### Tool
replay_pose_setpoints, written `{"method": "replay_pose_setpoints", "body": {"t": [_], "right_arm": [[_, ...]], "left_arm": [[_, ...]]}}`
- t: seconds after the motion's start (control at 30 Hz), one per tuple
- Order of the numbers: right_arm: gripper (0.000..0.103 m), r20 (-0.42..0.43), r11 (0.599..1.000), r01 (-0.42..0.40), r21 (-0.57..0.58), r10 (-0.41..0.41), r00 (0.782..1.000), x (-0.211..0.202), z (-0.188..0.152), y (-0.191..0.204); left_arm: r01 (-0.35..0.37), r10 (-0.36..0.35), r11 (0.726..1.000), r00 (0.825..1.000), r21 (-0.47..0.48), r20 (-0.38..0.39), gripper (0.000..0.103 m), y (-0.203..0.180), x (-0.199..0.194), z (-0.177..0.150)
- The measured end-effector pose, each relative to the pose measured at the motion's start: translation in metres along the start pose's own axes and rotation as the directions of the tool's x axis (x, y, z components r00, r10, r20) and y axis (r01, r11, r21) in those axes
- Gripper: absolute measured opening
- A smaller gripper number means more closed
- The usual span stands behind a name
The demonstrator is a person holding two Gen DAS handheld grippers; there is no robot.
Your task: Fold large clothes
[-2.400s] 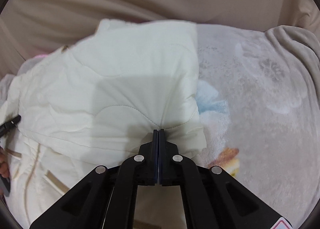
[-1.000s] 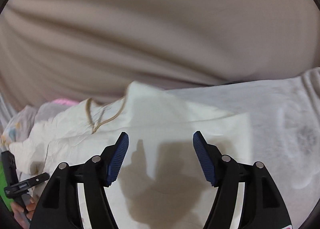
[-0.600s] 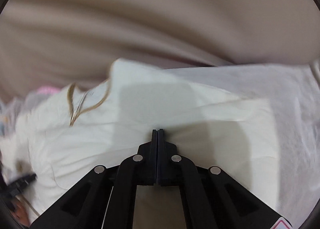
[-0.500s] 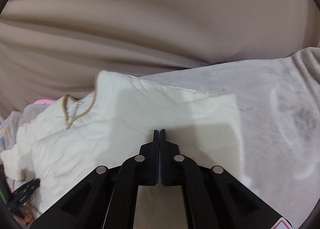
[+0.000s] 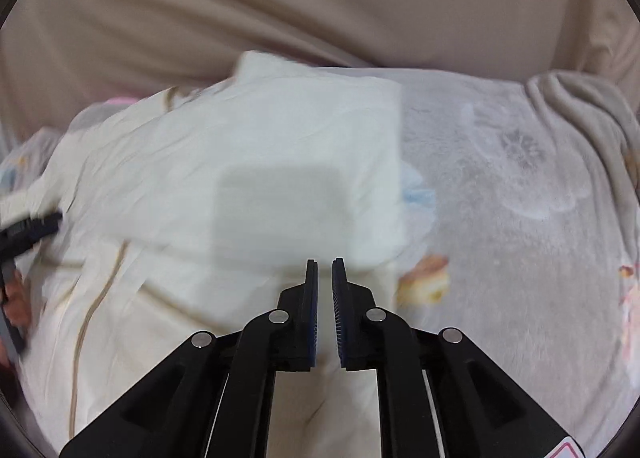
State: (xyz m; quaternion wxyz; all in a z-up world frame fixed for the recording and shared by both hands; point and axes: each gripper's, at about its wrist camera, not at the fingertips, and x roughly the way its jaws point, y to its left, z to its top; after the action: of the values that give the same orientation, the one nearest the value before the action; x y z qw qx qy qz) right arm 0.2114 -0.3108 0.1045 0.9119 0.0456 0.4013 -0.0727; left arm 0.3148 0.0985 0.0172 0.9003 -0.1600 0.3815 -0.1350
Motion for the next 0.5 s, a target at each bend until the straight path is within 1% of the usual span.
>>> {"method": "replay_pose_setpoints", "body": {"t": [0.07,0.13,0.17,0.23,0.3,0.33,0.37,0.4,0.43,0.47,0.5], "right_arm": [[0.011,-0.017,0.997,-0.049,-0.057,0.048,0.999,-0.015,-0.025,0.023],[0.013,-0.032,0.993,-0.088,-0.082,0.086,0.996,-0.025,-0.046,0.042],[0.014,-0.042,0.99,-0.11,-0.086,0.107,0.993,-0.026,-0.056,0.05],[0.018,-0.05,0.987,-0.136,-0.083,0.132,0.99,-0.029,-0.075,0.063],[0.021,-0.044,0.986,-0.148,-0.077,0.145,0.988,-0.029,-0.088,0.071],[0.023,-0.032,0.987,-0.143,-0.077,0.141,0.989,-0.031,-0.094,0.074],[0.025,-0.021,0.988,-0.136,-0.077,0.135,0.991,-0.034,-0.102,0.077],[0.027,-0.011,0.989,-0.13,-0.076,0.129,0.992,-0.033,-0.106,0.077],[0.027,-0.003,0.989,-0.129,-0.07,0.129,0.992,-0.032,-0.109,0.077],[0.027,0.006,0.99,-0.129,-0.062,0.129,0.992,-0.03,-0.111,0.076],[0.027,0.013,0.99,-0.129,-0.054,0.13,0.991,-0.028,-0.113,0.075]], "left_arm": [[-0.026,0.027,0.999,0.999,-0.043,0.04,0.065,0.024,-0.028,-0.003],[-0.075,0.083,0.992,0.994,-0.104,0.067,0.07,0.056,-0.053,-0.002],[-0.108,0.121,0.983,0.99,-0.149,0.079,0.077,0.077,-0.065,-0.001],[-0.14,0.166,0.96,0.982,-0.241,0.093,0.078,0.121,-0.085,0.006],[-0.171,0.214,0.93,0.972,-0.326,0.1,0.078,0.163,-0.099,0.014],[-0.217,0.273,0.904,0.956,-0.369,0.107,0.078,0.185,-0.106,0.02],[-0.266,0.336,0.878,0.935,-0.398,0.117,0.078,0.204,-0.114,0.026],[-0.294,0.372,0.864,0.92,-0.409,0.124,0.078,0.218,-0.118,0.031],[-0.328,0.413,0.845,0.902,-0.422,0.127,0.078,0.234,-0.121,0.039],[-0.347,0.438,0.829,0.89,-0.437,0.124,0.078,0.247,-0.122,0.044],[-0.357,0.448,0.82,0.887,-0.447,0.114,0.077,0.259,-0.12,0.051]]}}
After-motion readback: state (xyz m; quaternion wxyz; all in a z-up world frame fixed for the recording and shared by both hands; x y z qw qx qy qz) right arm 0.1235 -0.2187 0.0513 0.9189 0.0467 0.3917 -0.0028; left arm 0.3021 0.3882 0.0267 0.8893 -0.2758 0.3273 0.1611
